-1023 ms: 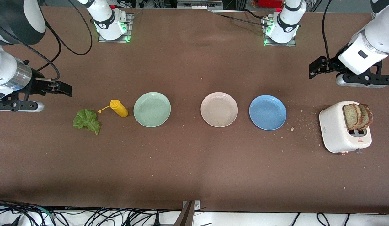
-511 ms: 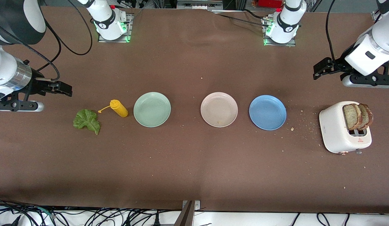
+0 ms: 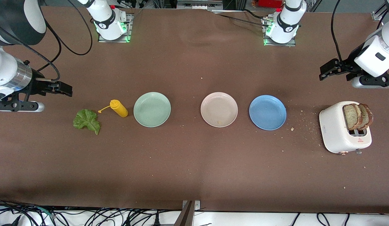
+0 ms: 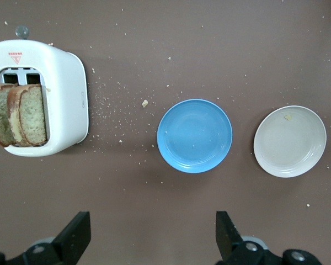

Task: Make sandwich in beige plate with both arms
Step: 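Move the left gripper down over the bread slice in the toaster, then grasp the bread slice with the left gripper while the right gripper reaches the bottle, then place the bread on the beige plate while the right gripper grasps the bottle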

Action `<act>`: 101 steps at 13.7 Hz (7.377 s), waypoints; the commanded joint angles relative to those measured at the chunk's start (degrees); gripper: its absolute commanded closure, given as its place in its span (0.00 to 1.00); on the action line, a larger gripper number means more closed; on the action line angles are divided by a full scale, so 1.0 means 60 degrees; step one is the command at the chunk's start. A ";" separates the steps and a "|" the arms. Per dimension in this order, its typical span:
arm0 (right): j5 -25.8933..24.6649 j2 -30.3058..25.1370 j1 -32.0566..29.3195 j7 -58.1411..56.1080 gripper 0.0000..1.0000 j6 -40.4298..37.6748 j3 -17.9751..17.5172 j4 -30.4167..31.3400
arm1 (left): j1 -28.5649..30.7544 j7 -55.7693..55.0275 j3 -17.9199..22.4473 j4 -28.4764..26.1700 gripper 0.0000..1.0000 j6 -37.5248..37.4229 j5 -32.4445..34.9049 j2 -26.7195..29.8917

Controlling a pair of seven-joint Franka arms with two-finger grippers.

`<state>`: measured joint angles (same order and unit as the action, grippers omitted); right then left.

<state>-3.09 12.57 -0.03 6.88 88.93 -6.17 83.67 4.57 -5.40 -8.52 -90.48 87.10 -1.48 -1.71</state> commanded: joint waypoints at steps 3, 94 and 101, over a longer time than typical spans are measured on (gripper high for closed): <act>-0.0026 -0.0059 -0.0009 -0.0107 0.00 0.0032 -0.0011 0.0102 | 0.0087 0.0138 -0.0001 0.0257 0.00 -0.0206 -0.0149 -0.0286; 1.2921 0.4129 -0.1343 -2.6313 0.00 0.1820 0.1426 0.5405 | -0.1348 0.6423 -0.0602 -0.1472 0.91 0.4027 -0.9627 -0.6761; 1.3070 0.4219 -0.1152 -2.5891 0.12 0.1907 0.1322 0.5317 | -0.1231 0.6408 -0.0587 -0.1428 0.00 0.4013 -0.8530 -0.6483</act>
<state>74.12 38.06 -7.58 -149.57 99.68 1.94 115.37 -3.06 32.06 -12.18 -97.98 110.69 -55.33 -43.02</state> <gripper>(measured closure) 0.062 0.379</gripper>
